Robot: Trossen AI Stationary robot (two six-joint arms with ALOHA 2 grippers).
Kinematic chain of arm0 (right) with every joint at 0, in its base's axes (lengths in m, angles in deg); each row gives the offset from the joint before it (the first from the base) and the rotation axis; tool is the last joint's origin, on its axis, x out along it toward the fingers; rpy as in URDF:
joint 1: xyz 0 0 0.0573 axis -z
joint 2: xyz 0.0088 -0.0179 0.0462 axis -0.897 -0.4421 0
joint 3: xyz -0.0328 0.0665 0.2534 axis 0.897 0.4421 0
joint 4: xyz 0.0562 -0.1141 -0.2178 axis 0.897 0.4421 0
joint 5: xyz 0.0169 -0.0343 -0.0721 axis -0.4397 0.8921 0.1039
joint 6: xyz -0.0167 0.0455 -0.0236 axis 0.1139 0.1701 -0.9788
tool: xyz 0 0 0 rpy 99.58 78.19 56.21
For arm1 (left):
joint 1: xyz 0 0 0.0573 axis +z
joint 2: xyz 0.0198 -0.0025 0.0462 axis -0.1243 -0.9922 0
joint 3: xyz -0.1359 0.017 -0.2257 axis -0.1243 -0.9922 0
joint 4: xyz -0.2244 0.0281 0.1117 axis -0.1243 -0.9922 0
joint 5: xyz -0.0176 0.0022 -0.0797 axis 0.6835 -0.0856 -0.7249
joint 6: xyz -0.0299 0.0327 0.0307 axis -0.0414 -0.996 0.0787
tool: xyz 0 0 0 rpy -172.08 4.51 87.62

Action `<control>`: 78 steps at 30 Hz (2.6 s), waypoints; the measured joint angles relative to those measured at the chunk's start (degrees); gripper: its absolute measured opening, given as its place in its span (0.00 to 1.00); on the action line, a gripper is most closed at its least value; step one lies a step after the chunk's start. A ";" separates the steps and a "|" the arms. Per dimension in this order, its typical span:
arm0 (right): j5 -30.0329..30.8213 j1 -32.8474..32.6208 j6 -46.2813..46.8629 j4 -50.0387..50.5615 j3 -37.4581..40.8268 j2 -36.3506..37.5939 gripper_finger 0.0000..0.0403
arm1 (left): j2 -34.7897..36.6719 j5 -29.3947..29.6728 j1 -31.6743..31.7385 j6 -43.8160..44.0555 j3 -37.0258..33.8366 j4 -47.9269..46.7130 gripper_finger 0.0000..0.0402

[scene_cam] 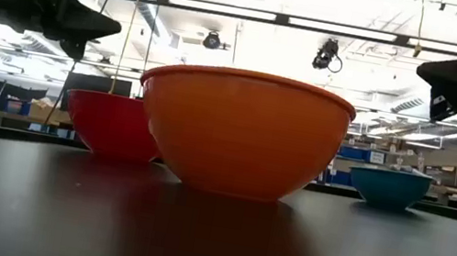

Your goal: Nest bowls inside each other

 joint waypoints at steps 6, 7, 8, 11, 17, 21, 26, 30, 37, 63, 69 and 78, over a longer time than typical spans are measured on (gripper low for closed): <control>-0.01 0.00 0.00 0.00 -0.02 -0.01 0.09 | 0.00 0.00 0.01 0.00 0.00 0.00 0.06; 0.00 0.00 0.00 0.00 -0.02 -0.02 0.09 | 0.00 0.00 0.02 0.00 0.01 0.00 0.06; 0.00 0.00 -0.02 0.00 -0.02 -0.02 0.09 | 0.02 0.00 0.02 0.00 0.01 0.00 0.06; 0.00 0.01 -0.02 0.02 -0.02 0.00 0.09 | 0.00 0.00 0.02 0.01 -0.01 0.00 0.06; 0.00 0.02 0.00 0.02 -0.02 0.00 0.09 | 0.01 0.00 0.00 0.02 0.00 0.00 0.06; 0.00 0.01 -0.01 0.00 0.00 -0.02 0.09 | 0.00 0.00 0.00 0.02 0.01 0.00 0.06; -0.02 0.00 0.00 0.02 0.00 -0.02 0.09 | 0.01 0.00 0.01 0.00 0.01 0.00 0.06; -0.01 0.01 -0.01 0.00 0.00 -0.01 0.09 | 0.00 0.00 0.01 0.01 0.01 0.00 0.06; 0.00 0.01 0.00 0.01 0.00 -0.01 0.09 | 0.00 0.00 0.02 0.00 0.01 0.00 0.06; 0.00 0.01 0.00 0.01 -0.01 -0.01 0.09 | 0.00 0.00 0.02 0.01 0.00 0.00 0.06; 5.12 0.08 -6.51 -1.83 0.00 -0.02 0.09 | 0.02 0.00 0.00 0.04 0.01 0.02 0.06; 25.92 0.13 -7.29 -22.83 0.00 -0.02 0.09 | 0.00 0.72 -0.01 -0.01 0.00 0.34 0.06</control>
